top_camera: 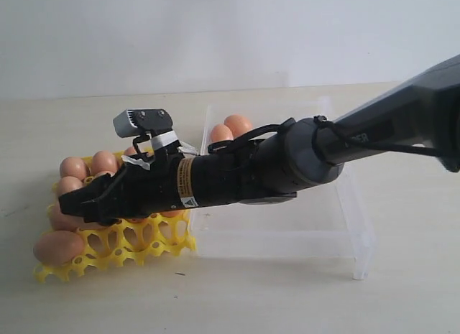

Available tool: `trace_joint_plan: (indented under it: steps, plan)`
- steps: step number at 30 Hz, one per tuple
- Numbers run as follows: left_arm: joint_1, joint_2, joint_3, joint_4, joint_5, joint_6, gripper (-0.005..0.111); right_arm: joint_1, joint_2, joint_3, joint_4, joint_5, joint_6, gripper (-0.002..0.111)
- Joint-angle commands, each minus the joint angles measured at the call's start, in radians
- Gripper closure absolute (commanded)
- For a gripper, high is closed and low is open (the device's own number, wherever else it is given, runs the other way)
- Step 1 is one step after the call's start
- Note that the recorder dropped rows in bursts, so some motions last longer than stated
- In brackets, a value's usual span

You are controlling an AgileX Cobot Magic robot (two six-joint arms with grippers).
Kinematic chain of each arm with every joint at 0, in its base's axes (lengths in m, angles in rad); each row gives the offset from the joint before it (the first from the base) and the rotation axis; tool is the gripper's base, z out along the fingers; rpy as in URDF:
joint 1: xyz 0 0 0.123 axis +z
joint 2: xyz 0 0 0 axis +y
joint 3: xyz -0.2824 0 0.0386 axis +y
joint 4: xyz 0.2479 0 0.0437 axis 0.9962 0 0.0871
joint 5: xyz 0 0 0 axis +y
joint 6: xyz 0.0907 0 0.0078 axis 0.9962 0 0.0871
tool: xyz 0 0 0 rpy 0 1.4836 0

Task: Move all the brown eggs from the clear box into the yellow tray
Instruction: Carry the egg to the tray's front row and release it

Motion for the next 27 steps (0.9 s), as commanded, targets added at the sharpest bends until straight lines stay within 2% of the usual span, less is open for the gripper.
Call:
trace_joint_plan:
  steps: [1,10,21,27]
  plan:
    - [-0.006,-0.006,-0.004,0.001,-0.008,-0.005,0.107,0.001,0.027,-0.021,0.01,0.008,0.017,0.108]
    - [-0.006,-0.006,-0.004,0.001,-0.008,-0.005,0.107,0.001,0.052,-0.021,0.016,0.035,0.017,0.107]
    - [-0.006,-0.006,-0.004,0.001,-0.008,-0.005,0.107,0.018,0.089,-0.06,0.021,0.008,0.06,0.09]
    - [-0.006,-0.006,-0.004,0.001,-0.008,-0.005,0.107,0.018,0.089,-0.06,0.021,0.023,0.058,0.075]
